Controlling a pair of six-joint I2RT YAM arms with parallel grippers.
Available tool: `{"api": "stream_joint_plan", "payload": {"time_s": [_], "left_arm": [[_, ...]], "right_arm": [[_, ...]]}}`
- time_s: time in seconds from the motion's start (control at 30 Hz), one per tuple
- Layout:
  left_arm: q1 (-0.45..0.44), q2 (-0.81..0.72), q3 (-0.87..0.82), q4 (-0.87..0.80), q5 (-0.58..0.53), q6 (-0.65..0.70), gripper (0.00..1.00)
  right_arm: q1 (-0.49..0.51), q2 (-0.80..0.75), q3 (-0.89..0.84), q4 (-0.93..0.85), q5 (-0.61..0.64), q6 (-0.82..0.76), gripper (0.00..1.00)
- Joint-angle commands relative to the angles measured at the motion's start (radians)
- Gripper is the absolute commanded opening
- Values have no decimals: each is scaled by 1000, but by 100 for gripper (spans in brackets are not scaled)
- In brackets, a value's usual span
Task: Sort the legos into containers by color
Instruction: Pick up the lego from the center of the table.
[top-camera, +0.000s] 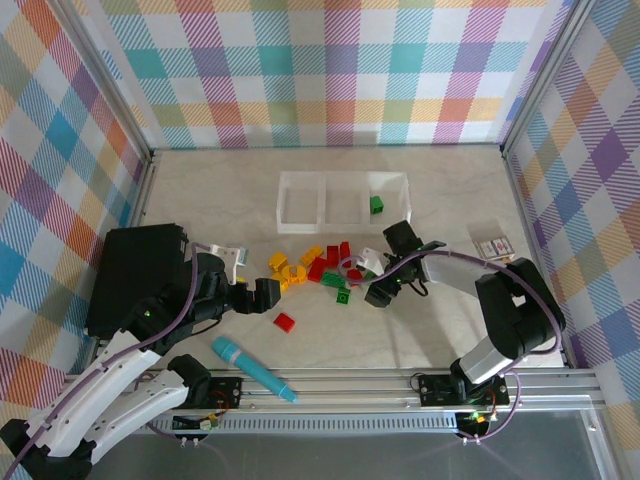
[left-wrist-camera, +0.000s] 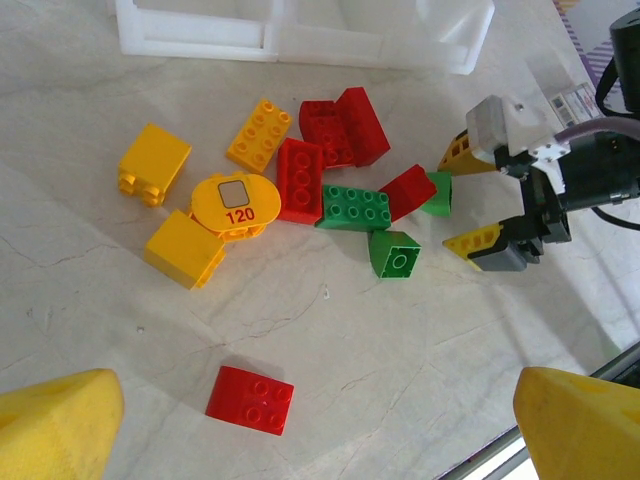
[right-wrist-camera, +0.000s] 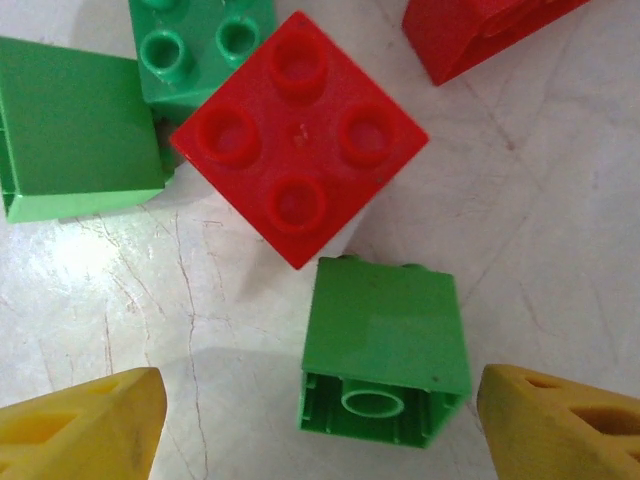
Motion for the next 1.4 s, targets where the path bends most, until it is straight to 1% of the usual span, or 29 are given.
{"api": "stream_joint_plan", "payload": {"time_s": [0.0,0.37,0.73,0.77,0.8,0.83,0.93,1.07,1.2,1.37], "left_arm": [[-12,-6,-10,1,-16,-5,100],[-12,-5,-11,-1,-29,-8,100],[-12,-10,-6,-9,-36,-10,100],[-12,-10,-7,-10,-34,-9,100],[-12,-10,-8,-10,-34,-9,100],[-12,-10,-7,-11,-34,-8,100],[-12,-10,-5,-11,-36,-8,100],[-12,-12,-3,-13,-40,-8,100],[-12,-12,-4,-12,-39,-8,100],[-12,-10,-2,-14,-37,-8,100]], "right_arm": [[5,16,38,8,7,-17,79],[37,81,60,46,78,-40,71],[45,100,71,67,113,-46,54],[47,101,73,71,118,-44,49],[47,104,76,75,125,-39,38],[47,105,79,77,131,-35,33],[50,100,73,95,145,-37,26],[50,64,59,108,151,-35,22],[50,-5,55,112,156,-15,19],[35,-82,119,97,170,61,17]]}}
